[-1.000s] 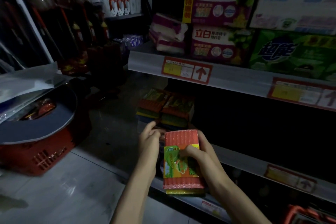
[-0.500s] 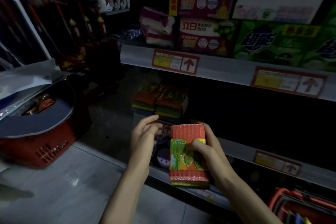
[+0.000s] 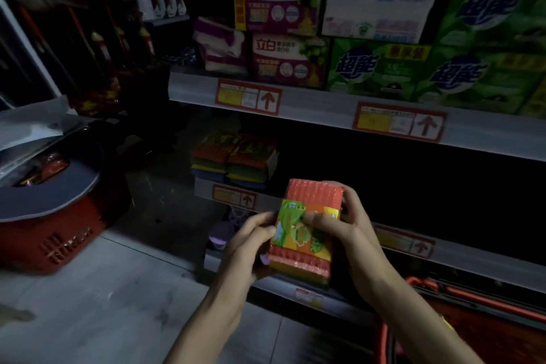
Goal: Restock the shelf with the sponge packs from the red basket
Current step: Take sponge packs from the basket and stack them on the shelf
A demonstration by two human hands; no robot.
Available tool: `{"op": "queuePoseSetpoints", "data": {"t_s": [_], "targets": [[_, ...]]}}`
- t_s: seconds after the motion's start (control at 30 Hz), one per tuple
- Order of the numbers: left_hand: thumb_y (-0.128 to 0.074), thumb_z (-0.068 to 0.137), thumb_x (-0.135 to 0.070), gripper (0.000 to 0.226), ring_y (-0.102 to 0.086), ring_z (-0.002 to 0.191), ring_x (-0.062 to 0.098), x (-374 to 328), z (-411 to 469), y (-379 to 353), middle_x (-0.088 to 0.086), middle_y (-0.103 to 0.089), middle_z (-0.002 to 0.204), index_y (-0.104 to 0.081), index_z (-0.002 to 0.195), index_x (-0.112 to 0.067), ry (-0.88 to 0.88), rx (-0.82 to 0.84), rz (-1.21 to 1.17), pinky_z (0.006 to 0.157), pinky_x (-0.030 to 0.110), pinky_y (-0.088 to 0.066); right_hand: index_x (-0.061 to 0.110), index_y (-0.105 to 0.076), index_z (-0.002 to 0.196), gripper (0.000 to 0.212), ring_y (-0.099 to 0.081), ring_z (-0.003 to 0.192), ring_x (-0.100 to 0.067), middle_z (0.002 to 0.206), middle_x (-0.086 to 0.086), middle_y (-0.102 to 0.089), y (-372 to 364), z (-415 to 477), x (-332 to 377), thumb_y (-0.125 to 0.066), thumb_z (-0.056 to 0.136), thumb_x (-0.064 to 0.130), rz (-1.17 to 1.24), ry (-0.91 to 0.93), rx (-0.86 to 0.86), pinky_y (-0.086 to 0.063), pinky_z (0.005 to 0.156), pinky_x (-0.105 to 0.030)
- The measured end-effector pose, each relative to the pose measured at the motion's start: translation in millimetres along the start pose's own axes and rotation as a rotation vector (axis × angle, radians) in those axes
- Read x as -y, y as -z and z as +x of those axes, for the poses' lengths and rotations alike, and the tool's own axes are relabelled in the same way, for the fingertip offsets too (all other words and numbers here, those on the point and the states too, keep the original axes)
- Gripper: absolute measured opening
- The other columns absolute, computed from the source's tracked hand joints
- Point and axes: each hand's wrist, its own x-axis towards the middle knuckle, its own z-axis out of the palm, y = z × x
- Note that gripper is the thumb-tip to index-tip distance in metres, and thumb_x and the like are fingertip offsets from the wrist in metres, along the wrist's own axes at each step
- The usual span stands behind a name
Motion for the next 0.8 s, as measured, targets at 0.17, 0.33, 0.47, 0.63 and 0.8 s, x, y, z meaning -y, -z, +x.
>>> {"op": "queuePoseSetpoints", "data": {"t_s": [0.17, 0.33, 0.47, 0.63, 0.8], "targets": [[-0.073, 0.079, -0.030, 0.044, -0.075, 0.103, 0.017, 0, -4, -8, -0.001, -0.078, 0.112, -0.067, 0.122, -0.034, -0.018, 0.113, -0.071, 0.090, 0.043, -0.061, 0.028, -0.055, 0.131, 0.075, -0.075, 0.104, -0.028, 0.121, -0.004, -0.070, -1, -3, 10, -0.090, 0.065, 0.021, 0.029, 0.018, -0.082, -0.062, 0.088, -0.051], [-0.074, 0.078, -0.025, 0.048, -0.074, 0.108, 0.027, -4, 0, -8, 0.005, -0.078, 0.113, -0.067, 0.126, -0.022, -0.075, 0.021, -0.227, 0.094, 0.052, -0.054, 0.032, -0.047, 0.139, 0.068, -0.073, 0.110, -0.021, 0.131, 0.000, -0.065, -8, -4, 10, -0.081, 0.080, 0.035, 0.097, -0.010, -0.120, -0.062, 0.088, -0.043], [-0.075, 0.076, -0.026, 0.046, -0.077, 0.097, 0.023, -7, 5, -6, 0.006, -0.079, 0.108, -0.069, 0.120, -0.017, -0.105, -0.023, -0.242, 0.082, 0.044, -0.056, 0.042, -0.048, 0.138, 0.067, -0.068, 0.117, -0.013, 0.134, 0.005, -0.064, -4, -18, 3, -0.077, 0.080, 0.060, -0.013, -0.018, -0.173, -0.054, 0.094, -0.035], [-0.085, 0.072, -0.024, 0.040, -0.073, 0.092, 0.024, -7, 13, -1, 0.016, -0.077, 0.109, -0.074, 0.110, -0.016, -0.098, -0.038, -0.197, 0.066, 0.032, -0.055, 0.046, -0.054, 0.135, 0.061, -0.069, 0.111, -0.020, 0.128, 0.002, -0.067, 13, -22, 9, -0.075, 0.079, 0.058, -0.089, -0.015, -0.167, -0.052, 0.087, -0.037], [-0.086, 0.074, -0.033, 0.040, -0.076, 0.091, 0.028, -10, 16, 1, 0.015, -0.077, 0.109, -0.075, 0.109, -0.016, -0.110, -0.072, -0.199, 0.070, 0.039, -0.060, 0.046, -0.063, 0.128, 0.058, -0.076, 0.100, -0.021, 0.117, -0.005, -0.073, 24, -27, 14, -0.083, 0.077, 0.026, -0.155, -0.142, 0.056, -0.060, 0.087, -0.039]]}}
